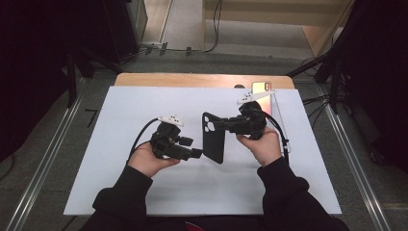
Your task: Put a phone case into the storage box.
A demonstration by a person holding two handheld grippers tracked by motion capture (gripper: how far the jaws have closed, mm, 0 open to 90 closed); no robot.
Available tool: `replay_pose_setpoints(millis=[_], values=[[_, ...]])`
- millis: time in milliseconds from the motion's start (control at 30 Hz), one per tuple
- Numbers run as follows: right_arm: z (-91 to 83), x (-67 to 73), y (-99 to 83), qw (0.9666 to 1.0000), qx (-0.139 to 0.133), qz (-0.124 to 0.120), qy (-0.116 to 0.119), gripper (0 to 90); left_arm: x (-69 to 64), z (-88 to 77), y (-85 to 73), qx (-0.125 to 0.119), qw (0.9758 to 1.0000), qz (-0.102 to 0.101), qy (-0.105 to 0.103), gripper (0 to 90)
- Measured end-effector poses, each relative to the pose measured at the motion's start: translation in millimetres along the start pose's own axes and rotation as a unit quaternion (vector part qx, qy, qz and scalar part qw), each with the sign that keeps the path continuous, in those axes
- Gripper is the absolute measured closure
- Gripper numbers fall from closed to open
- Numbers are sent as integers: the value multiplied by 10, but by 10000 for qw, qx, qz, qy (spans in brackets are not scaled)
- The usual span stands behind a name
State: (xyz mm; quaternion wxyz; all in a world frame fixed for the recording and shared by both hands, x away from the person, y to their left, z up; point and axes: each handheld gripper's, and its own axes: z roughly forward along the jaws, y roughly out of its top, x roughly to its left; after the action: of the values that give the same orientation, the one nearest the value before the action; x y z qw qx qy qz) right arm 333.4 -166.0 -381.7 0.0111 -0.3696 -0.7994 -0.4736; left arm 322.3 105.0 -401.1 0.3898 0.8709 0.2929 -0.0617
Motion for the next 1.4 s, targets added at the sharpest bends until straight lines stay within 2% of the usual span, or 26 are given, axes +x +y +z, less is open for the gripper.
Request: replay_pose_setpoints(millis=[100, 200, 333, 400, 600, 700, 800, 1133, 1300, 1400], values=[[2, 2, 2, 10000, 54, -33, 45, 774, 42, -44, 45, 44, 9999, 115, 29, 305], [0, 1, 3, 9999, 72, -79, 88, 774, 71, -80, 89, 98, 9997, 205, -113, 305], [6, 2, 5, 9996, 120, -204, 166, 774, 92, -107, 146, 134, 9990, 385, -175, 305], [6, 15, 7, 9993, 149, -259, 204, 773, 120, -116, 161, 95, 9987, 377, -322, 305], [9, 42, -1, 9978, 92, -561, 333, 773, 219, -177, 172, -25, 9984, 354, -432, 307], [10, 54, -3, 9969, 114, -622, 470, 773, 250, -200, 156, -39, 9983, 406, -405, 307], [18, 57, -4, 9959, 151, -639, 622, 773, 243, -211, 151, -91, 9982, 434, -394, 305], [86, 128, -13, 9903, 364, -946, 947, 774, 210, -221, 157, -147, 9970, 569, -499, 306], [136, 163, -20, 9881, 416, -967, 1124, 773, 182, -216, 161, -165, 9962, 650, -562, 309], [150, 175, -22, 9867, 434, -997, 1210, 773, 171, -200, 161, -173, 9958, 726, -521, 311]])
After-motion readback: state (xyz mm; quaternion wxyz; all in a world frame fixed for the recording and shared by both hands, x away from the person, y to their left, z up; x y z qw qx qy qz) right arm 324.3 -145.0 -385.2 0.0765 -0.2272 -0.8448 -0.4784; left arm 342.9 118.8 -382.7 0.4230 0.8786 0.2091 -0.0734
